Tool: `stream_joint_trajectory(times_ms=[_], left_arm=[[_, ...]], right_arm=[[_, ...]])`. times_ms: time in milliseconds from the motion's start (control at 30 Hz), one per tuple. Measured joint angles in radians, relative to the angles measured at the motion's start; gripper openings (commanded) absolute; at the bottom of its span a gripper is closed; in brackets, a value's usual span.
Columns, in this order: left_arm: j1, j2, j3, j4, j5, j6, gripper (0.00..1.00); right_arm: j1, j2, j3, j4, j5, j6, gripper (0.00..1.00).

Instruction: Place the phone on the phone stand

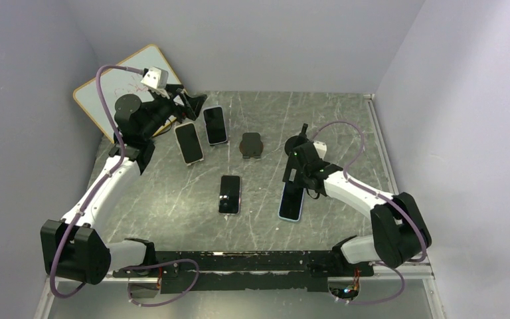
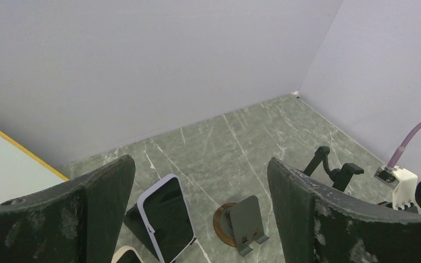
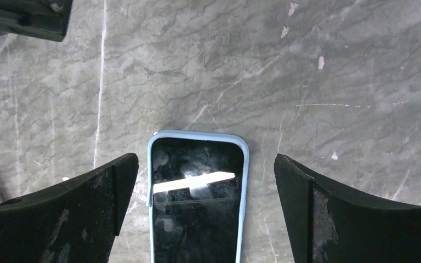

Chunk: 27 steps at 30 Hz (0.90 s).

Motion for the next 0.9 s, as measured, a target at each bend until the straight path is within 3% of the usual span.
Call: stream_joint_trajectory(times_ms=[467, 900], left_arm=[[-0.040, 0.010, 0.014, -0.047, 0.006, 0.040, 0.93], [-0.231, 0.071, 0.014, -0.068, -0.014, 0.062, 0.91]], right_arm=[[0.000, 0.080, -0.004, 0.056, -0.009, -0.004, 0.98], [0.000, 0.096, -0.003, 0.053, -0.006, -0.031, 0.97]])
